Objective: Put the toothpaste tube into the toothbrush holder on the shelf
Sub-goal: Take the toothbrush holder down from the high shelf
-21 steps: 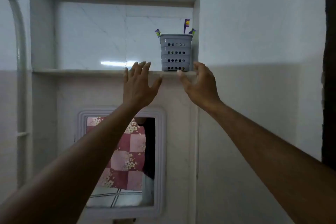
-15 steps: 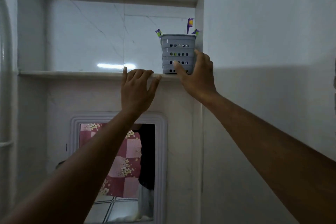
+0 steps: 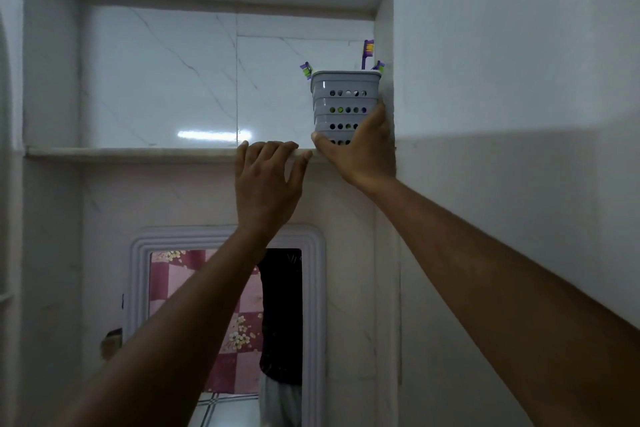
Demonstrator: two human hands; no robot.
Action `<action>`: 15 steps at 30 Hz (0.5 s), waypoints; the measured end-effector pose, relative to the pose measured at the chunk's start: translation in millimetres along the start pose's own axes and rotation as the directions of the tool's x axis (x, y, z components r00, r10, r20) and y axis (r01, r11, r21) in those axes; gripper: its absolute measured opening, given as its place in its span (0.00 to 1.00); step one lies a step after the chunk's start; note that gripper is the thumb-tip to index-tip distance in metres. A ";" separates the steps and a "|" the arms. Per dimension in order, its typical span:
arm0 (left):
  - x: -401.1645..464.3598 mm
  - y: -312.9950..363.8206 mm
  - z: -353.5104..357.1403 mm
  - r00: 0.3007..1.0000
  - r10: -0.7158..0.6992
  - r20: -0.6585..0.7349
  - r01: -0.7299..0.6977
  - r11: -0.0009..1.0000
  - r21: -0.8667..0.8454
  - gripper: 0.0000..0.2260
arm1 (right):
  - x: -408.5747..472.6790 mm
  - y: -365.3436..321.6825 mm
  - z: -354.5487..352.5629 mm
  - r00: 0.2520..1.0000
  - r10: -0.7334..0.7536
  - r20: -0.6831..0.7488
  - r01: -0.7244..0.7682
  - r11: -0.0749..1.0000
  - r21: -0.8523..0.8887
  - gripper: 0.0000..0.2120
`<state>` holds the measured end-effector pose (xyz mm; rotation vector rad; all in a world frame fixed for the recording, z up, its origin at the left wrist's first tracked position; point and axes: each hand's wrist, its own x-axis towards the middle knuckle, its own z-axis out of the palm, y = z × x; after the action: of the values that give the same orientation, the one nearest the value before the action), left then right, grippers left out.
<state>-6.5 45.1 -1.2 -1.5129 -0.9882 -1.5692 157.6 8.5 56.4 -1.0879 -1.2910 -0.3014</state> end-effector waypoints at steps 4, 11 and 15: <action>0.8 1.4 -1.6 1.000 -0.016 0.011 0.016 1.000 -0.019 0.19 | -5.8 -2.2 -7.8 0.999 -0.004 -0.050 0.007 0.997 0.071 0.55; 1.4 8.9 -8.8 0.994 -0.070 0.087 0.075 0.996 -0.053 0.20 | -16.9 -16.1 -35.2 0.991 -0.056 -0.121 0.073 0.987 0.140 0.71; 9.6 18.6 -26.2 0.970 -0.134 0.202 0.158 0.981 -0.109 0.23 | -28.7 -24.6 -56.6 0.990 -0.053 -0.128 0.073 0.986 0.152 0.70</action>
<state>-1.7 13.4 8.9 -1.7397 -1.1520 -1.6352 165.8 -58.6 49.2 -0.8830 -1.2187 -0.3046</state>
